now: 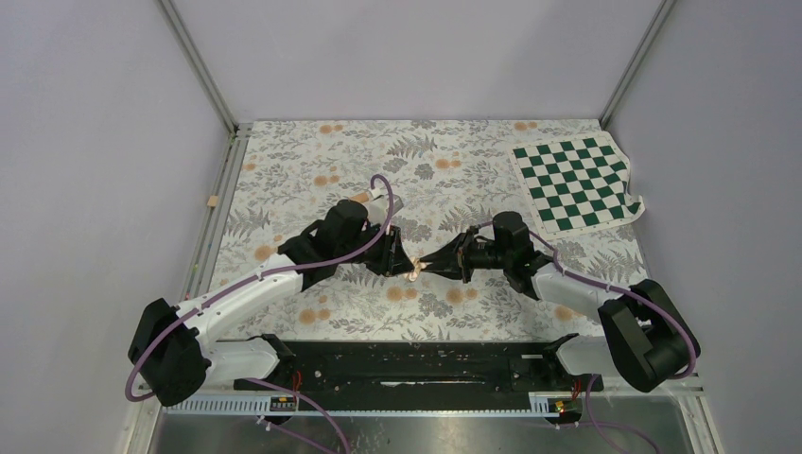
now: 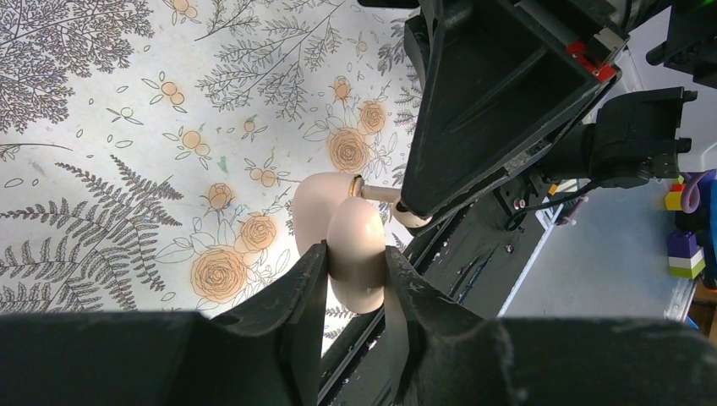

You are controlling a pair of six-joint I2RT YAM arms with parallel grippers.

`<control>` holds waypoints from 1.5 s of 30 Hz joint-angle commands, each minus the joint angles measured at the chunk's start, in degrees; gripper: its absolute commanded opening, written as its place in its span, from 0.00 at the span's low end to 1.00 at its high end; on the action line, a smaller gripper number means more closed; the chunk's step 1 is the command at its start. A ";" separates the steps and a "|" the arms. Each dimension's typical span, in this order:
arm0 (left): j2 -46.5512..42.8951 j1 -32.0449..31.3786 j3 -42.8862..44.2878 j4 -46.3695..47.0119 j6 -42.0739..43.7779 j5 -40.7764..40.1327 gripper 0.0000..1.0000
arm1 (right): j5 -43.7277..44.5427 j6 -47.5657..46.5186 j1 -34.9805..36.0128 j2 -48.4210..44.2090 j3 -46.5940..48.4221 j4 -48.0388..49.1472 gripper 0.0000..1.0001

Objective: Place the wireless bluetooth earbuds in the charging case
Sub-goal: Place the earbud in the charging case.

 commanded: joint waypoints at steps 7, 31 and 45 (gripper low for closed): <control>-1.53 -1.20 3.65 2.62 0.22 1.67 0.00 | 0.97 -1.17 0.48 1.40 2.89 0.12 0.00; -2.04 -1.44 4.04 2.44 -0.23 1.40 0.00 | 0.72 -2.54 2.10 1.62 2.65 -1.49 0.00; -2.41 -1.36 3.70 2.46 0.26 2.01 0.00 | 0.92 -0.81 2.38 2.74 1.80 1.97 0.00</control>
